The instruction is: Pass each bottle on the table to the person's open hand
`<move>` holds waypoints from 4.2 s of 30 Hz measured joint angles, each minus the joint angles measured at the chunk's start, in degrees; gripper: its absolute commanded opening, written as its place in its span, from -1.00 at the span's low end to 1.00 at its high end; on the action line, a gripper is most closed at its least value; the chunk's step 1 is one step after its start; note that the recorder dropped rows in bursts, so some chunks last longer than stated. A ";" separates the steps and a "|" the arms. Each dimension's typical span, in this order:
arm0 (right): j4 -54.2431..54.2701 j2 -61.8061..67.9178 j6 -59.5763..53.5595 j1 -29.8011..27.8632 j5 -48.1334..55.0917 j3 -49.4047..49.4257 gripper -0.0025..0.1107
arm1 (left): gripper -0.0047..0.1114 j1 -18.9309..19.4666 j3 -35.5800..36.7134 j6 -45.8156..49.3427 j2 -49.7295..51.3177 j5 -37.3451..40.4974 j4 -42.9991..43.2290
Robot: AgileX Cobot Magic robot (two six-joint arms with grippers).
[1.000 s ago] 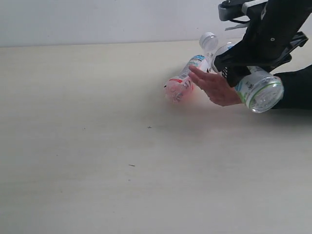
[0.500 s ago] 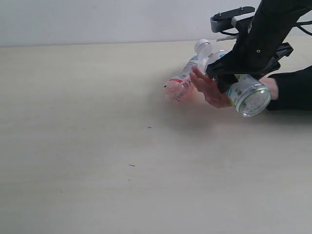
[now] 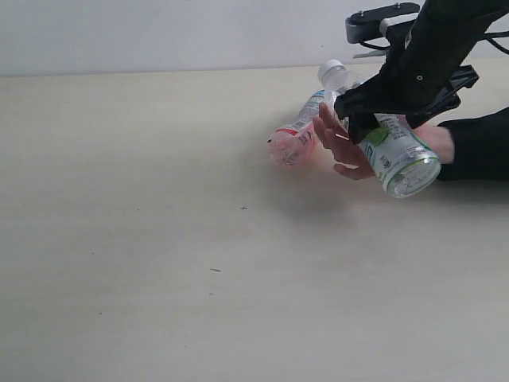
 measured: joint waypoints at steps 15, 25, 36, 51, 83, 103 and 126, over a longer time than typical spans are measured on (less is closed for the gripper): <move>-4.40 -13.95 0.14 0.00 -0.49 -0.38 -0.17 | -0.92 0.00 0.00 0.00 0.00 0.00 0.00; -14.62 -33.64 1.93 0.00 1.87 3.99 -0.96 | -0.92 0.00 0.00 0.00 0.00 0.00 0.00; -19.76 -59.50 3.04 0.00 -10.78 28.18 -0.96 | -0.92 0.00 0.00 0.00 0.00 0.00 0.00; -24.93 -95.16 9.54 0.49 -19.13 50.62 -0.96 | -0.92 0.00 0.00 0.00 0.00 0.00 0.00; -29.86 -103.79 15.51 0.49 -23.00 51.49 -0.96 | -0.92 0.00 0.00 0.00 0.00 0.10 0.00; -31.64 -103.79 15.51 1.85 -21.11 51.49 -0.96 | -0.92 0.00 0.00 0.00 0.00 0.10 0.00; -32.38 -103.79 15.51 1.85 -20.52 51.49 -0.96 | -0.92 0.00 0.00 0.00 0.00 0.10 0.00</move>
